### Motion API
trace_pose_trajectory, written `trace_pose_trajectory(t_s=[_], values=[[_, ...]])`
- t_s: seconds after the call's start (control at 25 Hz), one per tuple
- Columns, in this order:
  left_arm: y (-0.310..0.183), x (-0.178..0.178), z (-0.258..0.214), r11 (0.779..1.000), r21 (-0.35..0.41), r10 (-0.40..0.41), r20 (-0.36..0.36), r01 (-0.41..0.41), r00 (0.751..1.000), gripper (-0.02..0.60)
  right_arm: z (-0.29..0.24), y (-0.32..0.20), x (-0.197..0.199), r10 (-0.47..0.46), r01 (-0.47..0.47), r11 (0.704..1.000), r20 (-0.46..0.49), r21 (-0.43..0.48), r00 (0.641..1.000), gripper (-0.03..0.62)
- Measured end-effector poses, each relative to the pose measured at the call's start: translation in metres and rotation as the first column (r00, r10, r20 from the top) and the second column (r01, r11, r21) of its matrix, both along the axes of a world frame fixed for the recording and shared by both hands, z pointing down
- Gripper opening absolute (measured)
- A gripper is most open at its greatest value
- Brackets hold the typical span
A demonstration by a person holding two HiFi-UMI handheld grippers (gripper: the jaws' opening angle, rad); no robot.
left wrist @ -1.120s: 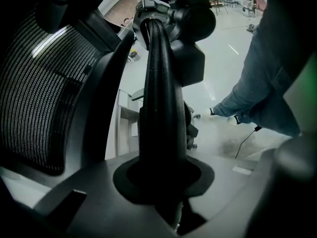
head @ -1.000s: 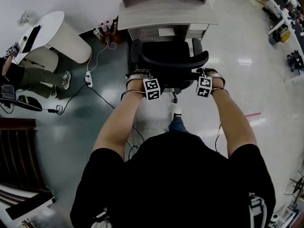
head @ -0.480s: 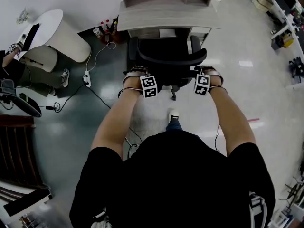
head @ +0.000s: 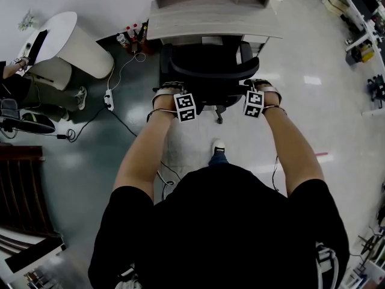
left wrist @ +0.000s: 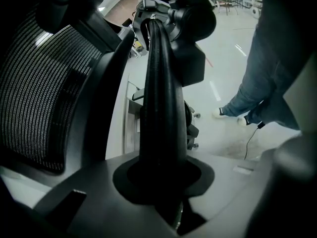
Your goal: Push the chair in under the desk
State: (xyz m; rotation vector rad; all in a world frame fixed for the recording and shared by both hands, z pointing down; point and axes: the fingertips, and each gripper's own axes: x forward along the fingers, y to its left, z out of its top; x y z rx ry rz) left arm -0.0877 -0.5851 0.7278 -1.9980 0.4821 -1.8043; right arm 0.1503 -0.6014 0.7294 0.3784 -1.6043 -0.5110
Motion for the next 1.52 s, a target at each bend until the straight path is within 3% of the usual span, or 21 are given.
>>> trace_pose_trajectory(t_s=[0.8,1.52], values=[[-0.052,-0.005,-0.001,1.000,0.018,-0.024,-0.005,0.025,1.000,0.087,-0.001,-0.057,-0.006,-0.022,0.022,1.000,0.002,0.013,1.000,0.120],[-0.070,-0.016,-0.006,0.999,0.049,-0.005,-0.013,0.006,1.000,0.100,-0.003,-0.068,-0.018,-0.012,0.012,0.999,0.007,0.040,1.000,0.123]])
